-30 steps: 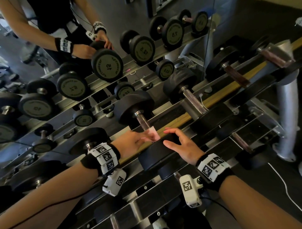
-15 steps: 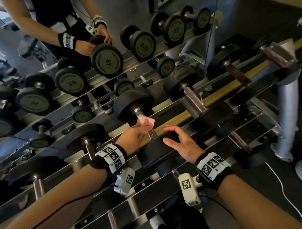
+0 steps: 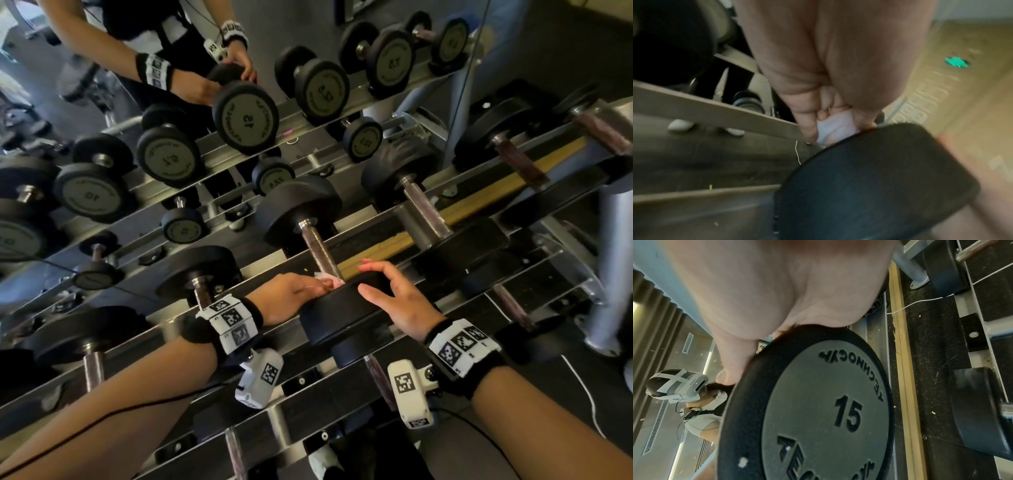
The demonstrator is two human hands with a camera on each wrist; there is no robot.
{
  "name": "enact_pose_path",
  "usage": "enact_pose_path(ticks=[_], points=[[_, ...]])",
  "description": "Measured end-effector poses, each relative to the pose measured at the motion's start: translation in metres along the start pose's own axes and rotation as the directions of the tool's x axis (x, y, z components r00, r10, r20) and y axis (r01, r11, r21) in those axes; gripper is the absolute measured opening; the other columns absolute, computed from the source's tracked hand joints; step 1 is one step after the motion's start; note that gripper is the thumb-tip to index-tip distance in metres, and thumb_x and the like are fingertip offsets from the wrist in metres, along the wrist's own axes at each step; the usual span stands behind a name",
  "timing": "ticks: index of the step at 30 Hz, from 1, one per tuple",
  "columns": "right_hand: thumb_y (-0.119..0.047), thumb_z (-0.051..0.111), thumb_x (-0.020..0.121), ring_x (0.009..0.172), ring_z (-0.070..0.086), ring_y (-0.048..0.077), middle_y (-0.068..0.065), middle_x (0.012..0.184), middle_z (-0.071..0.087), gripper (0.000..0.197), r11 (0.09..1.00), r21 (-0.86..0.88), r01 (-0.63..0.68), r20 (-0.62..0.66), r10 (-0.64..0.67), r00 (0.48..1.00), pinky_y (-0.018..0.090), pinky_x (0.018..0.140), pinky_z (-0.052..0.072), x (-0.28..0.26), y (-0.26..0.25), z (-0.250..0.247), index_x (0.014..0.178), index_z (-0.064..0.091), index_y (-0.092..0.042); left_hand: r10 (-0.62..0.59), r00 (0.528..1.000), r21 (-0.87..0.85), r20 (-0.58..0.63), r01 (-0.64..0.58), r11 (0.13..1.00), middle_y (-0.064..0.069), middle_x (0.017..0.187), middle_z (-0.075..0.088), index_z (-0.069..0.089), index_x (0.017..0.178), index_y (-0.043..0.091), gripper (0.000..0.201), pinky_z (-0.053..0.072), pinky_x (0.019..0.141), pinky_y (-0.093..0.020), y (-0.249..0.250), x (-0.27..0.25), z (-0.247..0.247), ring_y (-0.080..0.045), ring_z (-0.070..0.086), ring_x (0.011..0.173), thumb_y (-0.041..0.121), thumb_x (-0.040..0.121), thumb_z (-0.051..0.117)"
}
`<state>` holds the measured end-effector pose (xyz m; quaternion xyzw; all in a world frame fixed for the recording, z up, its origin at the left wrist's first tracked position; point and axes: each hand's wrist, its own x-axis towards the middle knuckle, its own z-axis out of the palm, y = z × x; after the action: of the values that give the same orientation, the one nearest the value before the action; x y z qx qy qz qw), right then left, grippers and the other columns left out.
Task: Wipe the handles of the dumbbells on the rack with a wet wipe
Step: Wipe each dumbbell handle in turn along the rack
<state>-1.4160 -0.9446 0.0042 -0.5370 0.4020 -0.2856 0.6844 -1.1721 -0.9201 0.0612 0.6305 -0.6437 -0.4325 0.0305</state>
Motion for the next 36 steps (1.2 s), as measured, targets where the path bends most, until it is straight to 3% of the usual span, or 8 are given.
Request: enact_pose_path(ticks=[5,10,14,18,25,30,32,36], points=[[-0.033,0.069,0.084,0.134,0.043,0.007,-0.013,0.145,0.044,0.04,0.999,-0.029,0.033,-0.042,-0.034,0.999,0.043,0.114,0.037,0.003,-0.001,0.004,0.122,0.058,-0.026,-0.187,0.964,-0.464,-0.189,0.08,0.882,-0.007,0.108,0.073,0.072,0.109,0.01,0.031,0.052,0.093,-0.029,-0.004,-0.008,-0.005,-0.021,0.068,0.105,0.015,0.106,0.041],[-0.032,0.07,0.084,0.134,0.043,0.009,-0.015,0.145,0.044,0.04,1.0,-0.003,0.024,-0.037,-0.024,0.999,0.04,0.112,0.04,0.002,0.0,0.004,0.121,0.058,-0.026,-0.324,0.757,-0.543,-0.568,-0.048,0.839,-0.002,0.114,0.07,0.067,0.127,0.019,0.034,0.046,0.095,-0.032,-0.001,0.003,0.002,-0.011,0.061,0.102,0.029,0.105,0.043],[-0.045,0.069,0.075,0.132,0.045,0.007,-0.016,0.145,0.043,0.049,1.0,0.006,0.026,-0.035,-0.026,0.999,0.042,0.11,0.043,0.002,0.0,0.004,0.12,0.058,-0.03,-0.245,0.891,-0.566,-0.382,-0.016,0.824,0.004,0.132,0.063,0.064,0.132,0.02,0.039,0.034,0.115,-0.03,0.013,0.017,0.024,-0.011,0.053,0.128,0.039,0.103,0.047],[-0.048,0.069,0.075,0.132,0.046,0.009,-0.017,0.144,0.044,0.05,1.0,-0.012,0.025,-0.036,-0.026,0.999,0.04,0.108,0.045,0.002,0.002,0.003,0.121,0.059,-0.031,-0.266,0.905,-0.435,-0.331,0.103,0.895,-0.021,0.114,0.067,0.071,0.121,0.021,0.035,0.043,0.106,-0.043,0.014,0.013,0.032,-0.035,0.059,0.116,0.04,0.103,0.047],[-0.044,0.069,0.076,0.129,0.048,0.004,-0.019,0.144,0.045,0.049,0.999,0.004,0.032,-0.032,-0.032,0.999,0.025,0.099,0.049,0.003,0.002,0.003,0.122,0.059,-0.028,-0.247,0.959,-0.543,-0.141,0.133,0.829,0.002,0.116,0.073,0.074,0.116,0.018,0.029,0.044,0.106,-0.03,0.014,-0.002,0.024,-0.009,0.064,0.109,0.035,0.097,0.06],[-0.044,0.068,0.078,0.127,0.049,0.003,-0.021,0.143,0.044,0.047,0.999,-0.024,0.04,-0.016,-0.04,0.999,0.024,0.098,0.049,0.003,0.001,0.002,0.122,0.058,-0.03,-0.408,0.846,-0.812,-0.344,-0.049,0.582,-0.004,0.092,0.07,0.071,0.109,0.003,0.026,0.05,0.094,-0.039,-0.003,0.007,0.007,-0.017,0.063,0.089,0.023,0.098,0.058],[-0.046,0.068,0.077,0.128,0.049,0.006,-0.022,0.143,0.044,0.048,0.999,-0.022,0.027,-0.008,-0.027,1.0,0.029,0.102,0.048,0.003,0.001,0.001,0.122,0.058,-0.032,-0.411,0.79,-0.751,-0.454,-0.091,0.654,0.004,0.093,0.07,0.073,0.105,0.016,0.03,0.047,0.093,-0.029,-0.005,0.019,0.002,-0.008,0.061,0.089,0.041,0.098,0.057],[-0.049,0.068,0.077,0.13,0.048,0.007,-0.021,0.144,0.043,0.049,0.999,-0.04,0.016,-0.006,-0.016,1.0,0.039,0.11,0.043,0.002,0.001,0.001,0.122,0.057,-0.033,-0.269,0.81,-0.467,-0.521,-0.007,0.884,0.005,0.097,0.073,0.074,0.111,0.018,0.034,0.046,0.09,-0.029,0.003,0.041,0.006,-0.01,0.063,0.093,0.041,0.102,0.049]])
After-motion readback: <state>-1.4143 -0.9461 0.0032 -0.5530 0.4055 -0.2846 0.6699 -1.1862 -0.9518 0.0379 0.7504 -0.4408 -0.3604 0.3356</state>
